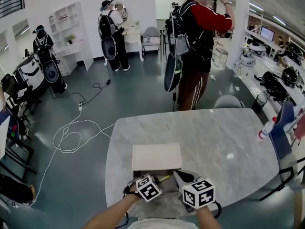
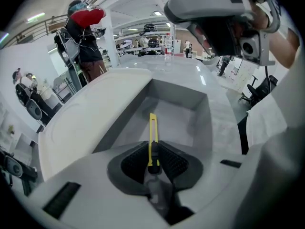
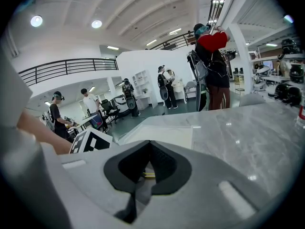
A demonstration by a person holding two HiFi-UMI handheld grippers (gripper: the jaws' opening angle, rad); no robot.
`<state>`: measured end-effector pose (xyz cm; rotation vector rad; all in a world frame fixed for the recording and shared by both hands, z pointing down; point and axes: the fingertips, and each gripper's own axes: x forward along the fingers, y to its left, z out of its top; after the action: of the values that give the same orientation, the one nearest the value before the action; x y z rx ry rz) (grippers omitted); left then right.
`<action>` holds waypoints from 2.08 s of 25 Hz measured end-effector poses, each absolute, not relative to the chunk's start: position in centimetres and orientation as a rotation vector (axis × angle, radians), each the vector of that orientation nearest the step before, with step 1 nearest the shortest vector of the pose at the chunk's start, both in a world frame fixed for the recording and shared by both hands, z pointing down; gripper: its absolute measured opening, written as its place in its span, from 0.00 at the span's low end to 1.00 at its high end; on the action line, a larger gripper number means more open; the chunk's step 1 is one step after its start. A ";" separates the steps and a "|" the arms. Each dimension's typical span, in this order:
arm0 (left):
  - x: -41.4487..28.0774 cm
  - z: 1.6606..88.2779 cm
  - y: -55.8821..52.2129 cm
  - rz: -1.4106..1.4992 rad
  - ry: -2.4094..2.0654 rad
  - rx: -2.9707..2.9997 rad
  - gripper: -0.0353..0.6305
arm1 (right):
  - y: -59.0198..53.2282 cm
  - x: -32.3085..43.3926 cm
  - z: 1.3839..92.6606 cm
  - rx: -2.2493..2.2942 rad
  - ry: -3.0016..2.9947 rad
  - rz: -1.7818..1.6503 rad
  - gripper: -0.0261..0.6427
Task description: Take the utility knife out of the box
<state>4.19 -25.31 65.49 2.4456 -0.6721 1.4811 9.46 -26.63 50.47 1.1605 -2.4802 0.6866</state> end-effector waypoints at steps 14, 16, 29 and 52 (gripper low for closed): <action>2.7 61.5 -24.5 1.339 -0.812 2.493 0.14 | -26.8 8.4 50.0 1.123 -2.493 0.682 0.05; 2.7 60.7 -24.5 1.321 -0.830 2.502 0.14 | -26.8 8.4 49.8 1.119 -2.495 0.684 0.05; 2.1 56.4 -25.7 1.043 -1.064 2.500 0.14 | -26.8 8.4 49.8 1.100 -2.508 0.667 0.05; 0.6 48.7 -27.4 0.557 -1.382 2.443 0.14 | -27.3 8.4 47.2 1.134 -2.581 0.627 0.05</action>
<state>0.58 -27.38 48.74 2.4429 -1.3823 0.5570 8.36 -27.31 47.24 1.1344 -2.5808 0.6269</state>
